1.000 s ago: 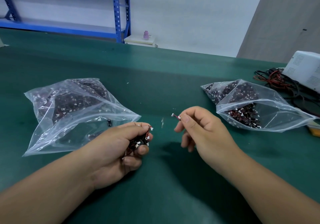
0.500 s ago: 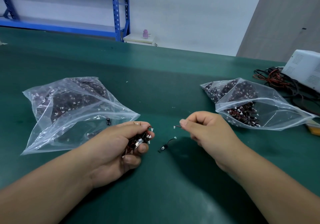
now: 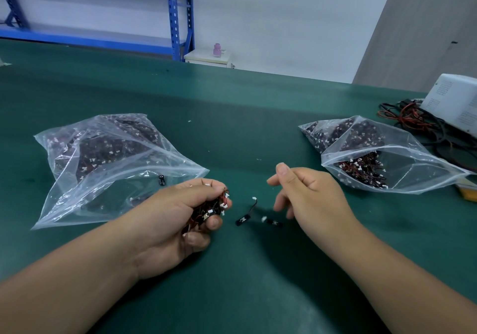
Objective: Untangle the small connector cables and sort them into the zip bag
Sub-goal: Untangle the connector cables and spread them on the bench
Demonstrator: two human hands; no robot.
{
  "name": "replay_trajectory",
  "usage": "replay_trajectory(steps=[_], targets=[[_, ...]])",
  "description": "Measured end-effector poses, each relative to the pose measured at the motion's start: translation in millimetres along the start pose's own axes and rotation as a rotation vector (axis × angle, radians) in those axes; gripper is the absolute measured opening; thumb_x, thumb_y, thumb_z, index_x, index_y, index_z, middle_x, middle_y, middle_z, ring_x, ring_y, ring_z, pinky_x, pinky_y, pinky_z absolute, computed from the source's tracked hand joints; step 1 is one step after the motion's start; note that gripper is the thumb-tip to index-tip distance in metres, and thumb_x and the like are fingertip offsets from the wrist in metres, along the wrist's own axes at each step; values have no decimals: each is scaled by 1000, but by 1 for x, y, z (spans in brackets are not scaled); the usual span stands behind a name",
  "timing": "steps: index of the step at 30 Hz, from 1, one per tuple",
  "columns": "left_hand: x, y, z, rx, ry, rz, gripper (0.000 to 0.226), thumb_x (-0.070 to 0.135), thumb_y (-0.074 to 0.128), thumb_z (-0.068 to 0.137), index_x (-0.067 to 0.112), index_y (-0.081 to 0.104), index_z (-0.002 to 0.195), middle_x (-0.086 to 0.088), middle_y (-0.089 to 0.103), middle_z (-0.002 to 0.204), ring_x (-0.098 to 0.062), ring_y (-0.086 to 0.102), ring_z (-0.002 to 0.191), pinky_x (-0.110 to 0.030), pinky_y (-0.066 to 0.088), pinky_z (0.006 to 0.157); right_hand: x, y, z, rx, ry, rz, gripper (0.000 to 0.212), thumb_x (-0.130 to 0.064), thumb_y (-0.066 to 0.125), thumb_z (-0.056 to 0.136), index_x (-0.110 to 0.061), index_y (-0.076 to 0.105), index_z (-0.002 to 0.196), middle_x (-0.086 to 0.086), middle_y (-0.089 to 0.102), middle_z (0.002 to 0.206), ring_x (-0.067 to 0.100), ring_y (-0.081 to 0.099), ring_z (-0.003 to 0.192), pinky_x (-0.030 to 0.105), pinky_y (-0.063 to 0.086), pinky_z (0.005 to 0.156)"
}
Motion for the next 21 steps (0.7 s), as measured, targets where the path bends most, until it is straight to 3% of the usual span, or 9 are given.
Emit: replay_trajectory(steps=[3, 6, 9, 13, 16, 21], targets=[[0, -1, 1, 1, -1, -10, 3, 17, 65, 85, 18, 63, 83, -3, 64, 79, -11, 47, 48, -14, 25, 33, -4, 2, -1, 21, -100, -38, 18, -25, 64, 93, -25, 70, 75, -6, 67, 67, 2, 53, 55, 24, 46, 59], [-1, -1, 0, 1, 4, -6, 3, 17, 65, 84, 19, 64, 83, -3, 64, 79, -11, 46, 48, -14, 24, 32, -14, 12, -8, -77, -250, -149, 30, -3, 63, 79, -31, 74, 78, -14, 64, 73, 6, 60, 70, 15, 44, 64], [0, 0, 1, 2, 9, -14, 2, 18, 67, 81, 19, 66, 80, -4, 64, 79, -11, 46, 47, -14, 24, 32, -23, 28, -18, -256, -368, -284, 29, -9, 56, 74, -27, 74, 87, -14, 61, 82, 8, 61, 81, 26, 50, 74], [-1, 0, 1, 3, 9, -11, 2, 18, 66, 82, 19, 65, 83, -4, 63, 79, -11, 46, 47, -14, 24, 33, -20, 40, -26, -386, -434, -481, 21, -29, 61, 87, -34, 69, 105, -15, 53, 98, 10, 58, 92, 33, 50, 83], [-1, 0, 0, 6, 13, 6, 5, 18, 67, 82, 18, 63, 86, -4, 63, 79, -12, 47, 48, -14, 24, 33, -16, 43, -22, -378, -450, -578, 20, -35, 58, 94, -35, 66, 113, -15, 50, 105, 14, 55, 96, 33, 47, 85], [-2, 0, 2, -11, 22, 24, 4, 16, 63, 88, 18, 65, 86, -6, 63, 81, -12, 48, 49, -14, 24, 33, -6, 34, -8, -297, -367, -584, 14, -29, 59, 97, -27, 70, 104, -9, 54, 103, 18, 56, 96, 35, 47, 86]])
Point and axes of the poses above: each hand's wrist, its own z-axis towards the middle knuckle, its own y-axis out of the palm, x = y × z, the point moved 6 cm from there along z, towards the middle knuckle
